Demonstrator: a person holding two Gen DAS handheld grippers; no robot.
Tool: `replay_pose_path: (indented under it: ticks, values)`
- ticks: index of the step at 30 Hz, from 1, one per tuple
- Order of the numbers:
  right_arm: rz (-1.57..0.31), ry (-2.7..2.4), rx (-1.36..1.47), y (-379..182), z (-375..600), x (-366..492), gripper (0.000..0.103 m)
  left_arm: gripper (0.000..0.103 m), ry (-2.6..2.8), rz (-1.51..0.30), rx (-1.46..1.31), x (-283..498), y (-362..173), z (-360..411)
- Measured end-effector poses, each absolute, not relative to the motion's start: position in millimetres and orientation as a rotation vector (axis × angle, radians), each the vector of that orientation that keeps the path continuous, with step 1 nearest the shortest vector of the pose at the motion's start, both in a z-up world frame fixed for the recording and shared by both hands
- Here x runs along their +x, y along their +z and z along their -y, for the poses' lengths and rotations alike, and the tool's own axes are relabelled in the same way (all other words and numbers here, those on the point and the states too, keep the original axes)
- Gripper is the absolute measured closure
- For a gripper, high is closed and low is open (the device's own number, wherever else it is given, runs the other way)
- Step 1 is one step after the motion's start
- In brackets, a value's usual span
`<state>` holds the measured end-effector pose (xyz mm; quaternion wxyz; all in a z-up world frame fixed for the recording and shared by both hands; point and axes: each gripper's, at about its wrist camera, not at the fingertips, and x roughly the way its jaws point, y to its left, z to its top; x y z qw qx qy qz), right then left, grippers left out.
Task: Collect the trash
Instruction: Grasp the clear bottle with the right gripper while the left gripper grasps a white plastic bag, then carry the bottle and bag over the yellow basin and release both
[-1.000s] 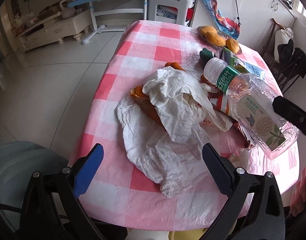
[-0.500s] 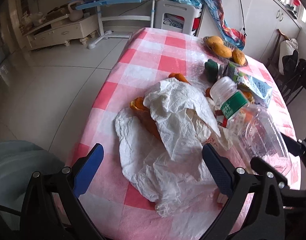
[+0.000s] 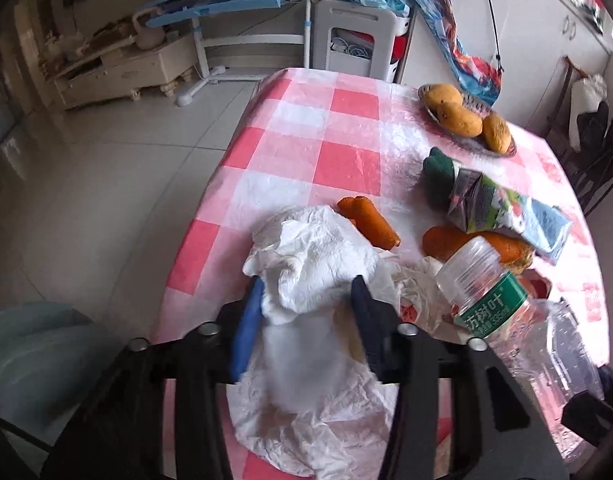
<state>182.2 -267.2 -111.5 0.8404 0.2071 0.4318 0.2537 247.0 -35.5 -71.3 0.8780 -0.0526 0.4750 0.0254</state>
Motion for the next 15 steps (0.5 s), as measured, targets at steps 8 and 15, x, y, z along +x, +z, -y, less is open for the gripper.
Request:
replay_pose_path:
  ticks: [8, 15]
  values:
    - [-0.892, 0.574, 0.681, -111.9, 293.1, 177.7, 0.047, 0.087, -0.061, -0.809, -0.207, 222.3, -34.2, 27.9]
    - [-0.859, 0.622, 0.781, -101.8, 304.9, 162.1, 0.047, 0.090, -0.179, -0.687, -0.282, 179.4, -6.7, 20.4]
